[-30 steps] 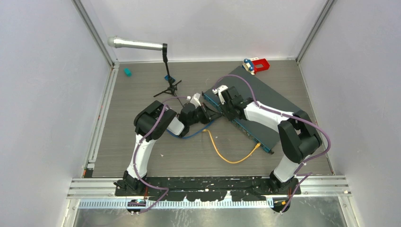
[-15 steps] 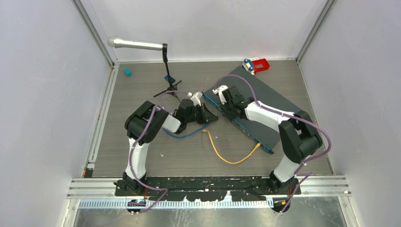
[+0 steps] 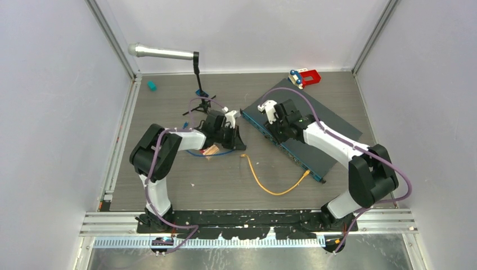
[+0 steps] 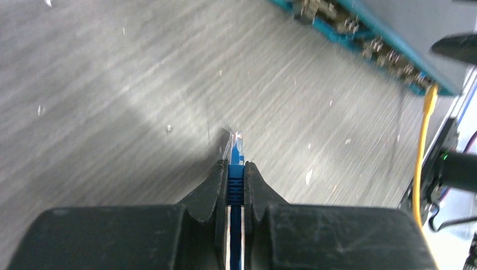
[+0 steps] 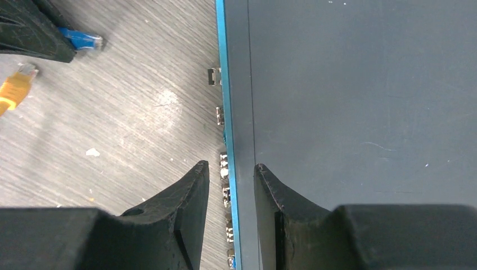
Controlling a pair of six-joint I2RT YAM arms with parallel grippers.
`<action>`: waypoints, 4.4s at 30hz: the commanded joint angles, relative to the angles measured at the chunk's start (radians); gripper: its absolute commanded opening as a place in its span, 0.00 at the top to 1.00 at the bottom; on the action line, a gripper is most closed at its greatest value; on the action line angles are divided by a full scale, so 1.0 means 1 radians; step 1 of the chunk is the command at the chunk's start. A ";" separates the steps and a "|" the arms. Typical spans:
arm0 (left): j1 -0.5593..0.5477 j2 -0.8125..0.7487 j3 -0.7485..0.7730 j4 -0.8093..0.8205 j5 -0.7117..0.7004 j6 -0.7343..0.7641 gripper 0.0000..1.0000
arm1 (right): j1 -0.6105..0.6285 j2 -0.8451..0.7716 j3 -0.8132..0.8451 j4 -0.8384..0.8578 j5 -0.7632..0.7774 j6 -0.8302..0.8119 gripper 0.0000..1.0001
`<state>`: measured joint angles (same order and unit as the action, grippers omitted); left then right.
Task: Pull the plug from the switch port
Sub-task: Place the connector at the center of the board, then pull the connector from the switch port.
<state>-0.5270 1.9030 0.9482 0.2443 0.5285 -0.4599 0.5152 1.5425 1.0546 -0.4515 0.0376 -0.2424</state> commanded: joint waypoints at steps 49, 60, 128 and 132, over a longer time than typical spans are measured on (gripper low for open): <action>0.465 -0.391 0.121 -1.264 0.202 1.245 0.08 | -0.090 -0.397 -0.102 -0.286 -0.117 -0.108 0.60; -0.041 -0.468 0.199 -0.648 0.145 0.550 0.05 | -0.312 -0.401 -0.066 -0.283 -0.144 -0.010 0.60; -0.542 0.555 0.338 0.742 -0.124 -0.835 0.69 | -0.580 -0.435 -0.102 -0.312 -0.234 0.020 0.59; -0.542 0.566 0.336 0.766 -0.123 -0.860 0.74 | -0.580 -0.434 -0.102 -0.314 -0.238 0.017 0.59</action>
<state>-1.0649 2.4180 1.2598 1.0214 0.4294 -1.2903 -0.0612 1.1255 0.9550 -0.7708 -0.1825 -0.2115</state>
